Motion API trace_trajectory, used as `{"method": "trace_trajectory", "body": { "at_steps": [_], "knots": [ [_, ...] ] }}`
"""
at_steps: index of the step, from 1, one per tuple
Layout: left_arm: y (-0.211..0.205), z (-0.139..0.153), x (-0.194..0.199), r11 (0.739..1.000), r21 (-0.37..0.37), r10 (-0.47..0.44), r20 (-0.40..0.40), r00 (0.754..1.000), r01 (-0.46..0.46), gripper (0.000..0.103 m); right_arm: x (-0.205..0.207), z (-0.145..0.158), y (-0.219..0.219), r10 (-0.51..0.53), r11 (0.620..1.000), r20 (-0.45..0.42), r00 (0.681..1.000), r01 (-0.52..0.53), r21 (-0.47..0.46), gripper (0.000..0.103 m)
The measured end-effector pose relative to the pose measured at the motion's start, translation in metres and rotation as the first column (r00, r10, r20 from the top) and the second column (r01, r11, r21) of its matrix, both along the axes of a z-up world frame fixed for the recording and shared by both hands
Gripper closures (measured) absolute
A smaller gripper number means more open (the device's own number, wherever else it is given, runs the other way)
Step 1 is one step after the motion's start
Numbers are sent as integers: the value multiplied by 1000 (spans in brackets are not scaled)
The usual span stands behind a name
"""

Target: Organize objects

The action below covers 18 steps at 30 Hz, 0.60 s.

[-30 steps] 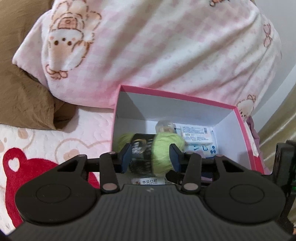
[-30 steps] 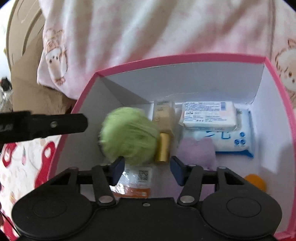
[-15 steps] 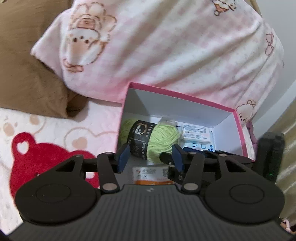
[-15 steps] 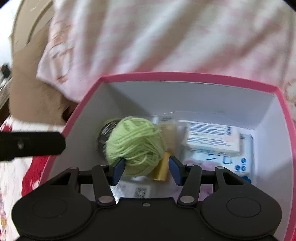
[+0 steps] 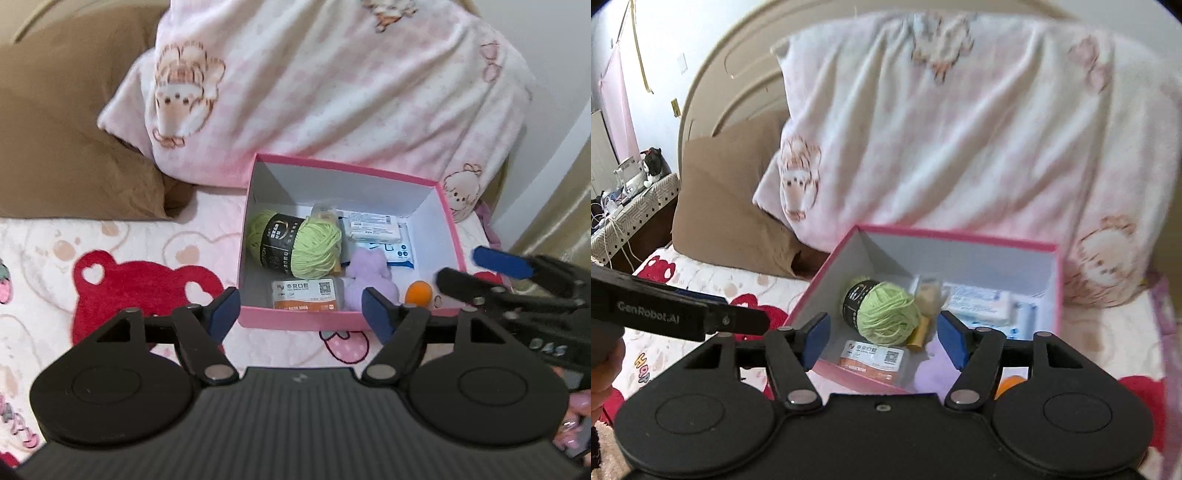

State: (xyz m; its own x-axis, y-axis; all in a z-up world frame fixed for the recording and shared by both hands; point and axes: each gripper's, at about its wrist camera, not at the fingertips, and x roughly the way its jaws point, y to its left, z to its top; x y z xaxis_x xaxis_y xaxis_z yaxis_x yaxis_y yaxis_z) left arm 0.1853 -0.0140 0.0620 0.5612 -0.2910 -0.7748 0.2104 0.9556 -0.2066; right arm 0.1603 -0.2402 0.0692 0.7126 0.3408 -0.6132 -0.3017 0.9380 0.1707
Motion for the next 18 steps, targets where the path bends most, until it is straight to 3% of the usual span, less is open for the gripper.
{"method": "trace_trajectory", "body": {
  "at_steps": [8, 18],
  "knots": [
    [2, 40, -53, 1000, 25, -2, 85, 996, 0, 8, -57, 32, -11, -66, 998, 16, 998, 66, -18, 19],
    [-5, 43, -110, 998, 48, -49, 84, 995, 45, 6, -112, 26, -17, -127, 991, -24, 992, 126, -33, 14]
  ]
}}
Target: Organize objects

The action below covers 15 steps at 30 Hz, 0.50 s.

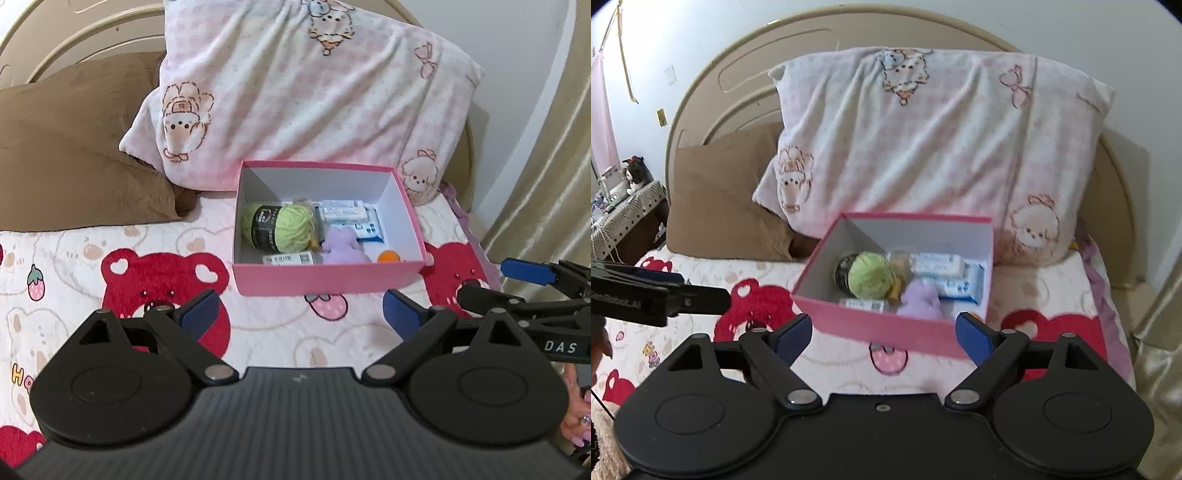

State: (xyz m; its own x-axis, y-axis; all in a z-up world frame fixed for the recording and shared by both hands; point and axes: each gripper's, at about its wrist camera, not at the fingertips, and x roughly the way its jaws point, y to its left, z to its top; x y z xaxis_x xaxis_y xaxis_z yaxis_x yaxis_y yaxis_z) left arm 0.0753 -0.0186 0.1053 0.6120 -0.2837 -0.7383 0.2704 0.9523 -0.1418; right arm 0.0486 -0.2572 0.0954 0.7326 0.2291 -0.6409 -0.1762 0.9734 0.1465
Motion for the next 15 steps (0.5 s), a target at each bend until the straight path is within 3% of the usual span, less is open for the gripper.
{"method": "trace_trajectory", "body": {
  "at_steps": [7, 11, 15],
  "knots": [
    [-6, -22, -20, 999, 13, 34, -27, 999, -33, 2, -23, -24, -5, -73, 996, -27, 997, 71, -51, 8],
    [-14, -37, -24, 997, 68, 31, -34, 999, -28, 2, -27, -36, -1, -81, 993, -36, 996, 77, -92, 6],
    [-12, -50, -22, 997, 54, 50, -66, 997, -46, 2, -25, -45, 2, -99, 988, -59, 993, 91, -128, 5]
  ]
}}
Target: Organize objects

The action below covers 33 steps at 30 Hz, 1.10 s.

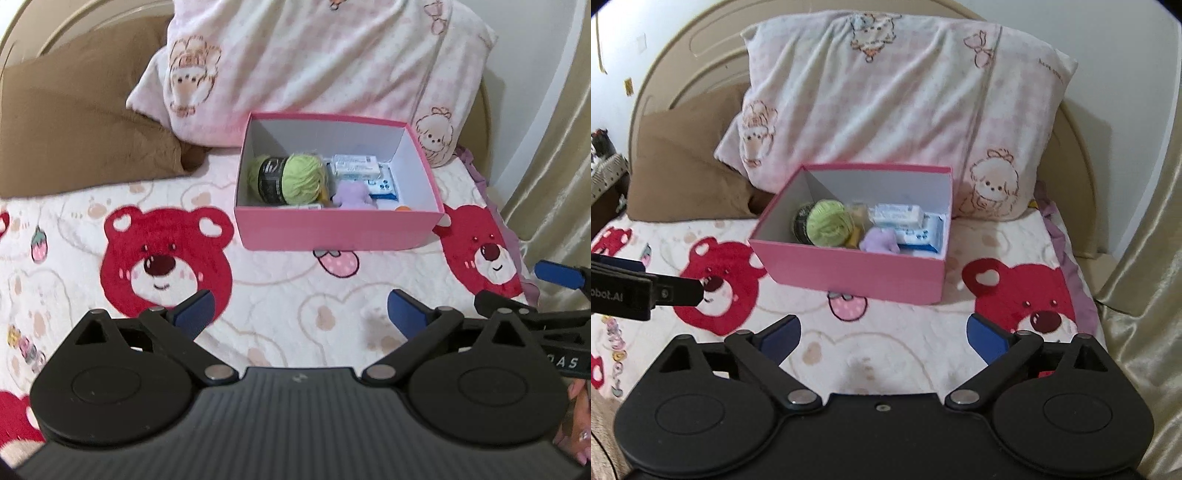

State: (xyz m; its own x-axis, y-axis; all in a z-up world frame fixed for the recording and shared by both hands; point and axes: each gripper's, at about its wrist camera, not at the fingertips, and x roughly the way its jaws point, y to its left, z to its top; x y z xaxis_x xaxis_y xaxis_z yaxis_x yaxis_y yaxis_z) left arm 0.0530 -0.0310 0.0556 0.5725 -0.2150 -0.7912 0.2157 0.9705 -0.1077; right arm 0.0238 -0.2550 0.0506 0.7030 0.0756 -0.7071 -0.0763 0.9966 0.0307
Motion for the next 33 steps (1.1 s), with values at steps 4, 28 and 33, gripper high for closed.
{"method": "trace_trajectory", "body": {
  "at_steps": [4, 28, 33],
  "knots": [
    [2, -11, -3, 1000, 10, 11, -37, 999, -11, 2, 0, -6, 0, -13, 1000, -19, 1000, 12, -13, 5],
    [7, -21, -20, 995, 96, 43, -28, 999, -40, 2, -1, -14, -2, -66, 997, -68, 996, 63, -35, 5],
    [6, -24, -20, 994, 95, 59, -71, 996, -52, 1, -5, -15, -3, -71, 997, -75, 995, 69, -30, 5]
  ]
}}
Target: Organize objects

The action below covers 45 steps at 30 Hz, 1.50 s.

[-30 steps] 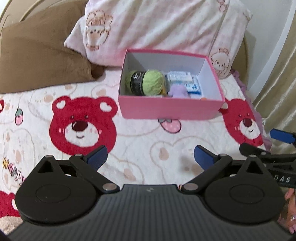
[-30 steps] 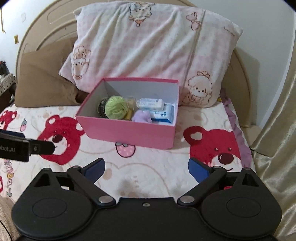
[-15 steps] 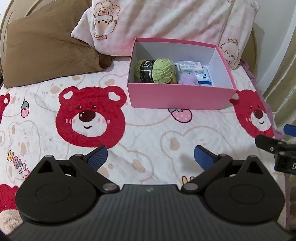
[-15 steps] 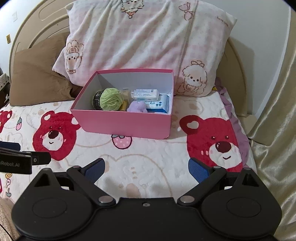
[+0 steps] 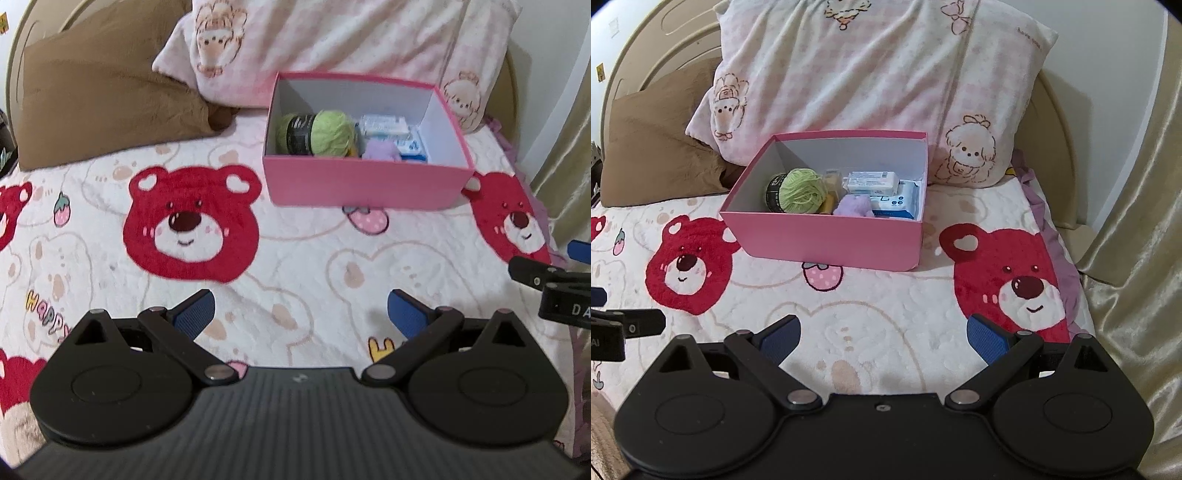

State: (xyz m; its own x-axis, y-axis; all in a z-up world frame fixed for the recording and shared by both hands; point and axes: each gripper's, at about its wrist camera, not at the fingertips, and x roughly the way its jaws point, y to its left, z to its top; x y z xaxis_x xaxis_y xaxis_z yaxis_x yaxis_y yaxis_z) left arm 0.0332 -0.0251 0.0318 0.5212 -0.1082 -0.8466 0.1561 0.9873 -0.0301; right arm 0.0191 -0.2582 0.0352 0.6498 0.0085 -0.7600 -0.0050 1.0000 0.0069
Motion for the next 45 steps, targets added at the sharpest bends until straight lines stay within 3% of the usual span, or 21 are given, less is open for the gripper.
{"method": "trace_trajectory", "body": {
  "at_steps": [5, 26, 45],
  "knots": [
    [-4, -6, -3, 999, 26, 27, -41, 999, -26, 1, -3, -2, -1, -13, 999, 2, 1000, 13, -36, 5],
    [-8, -8, -10, 999, 30, 40, -62, 997, -38, 1, -9, -5, -5, -3, 1000, -6, 1000, 3, 4, 5],
    [0, -4, -4, 999, -32, 39, -29, 999, -40, 1, -11, -1, 6, 2, 1000, 7, 1000, -2, 11, 5]
  ]
}}
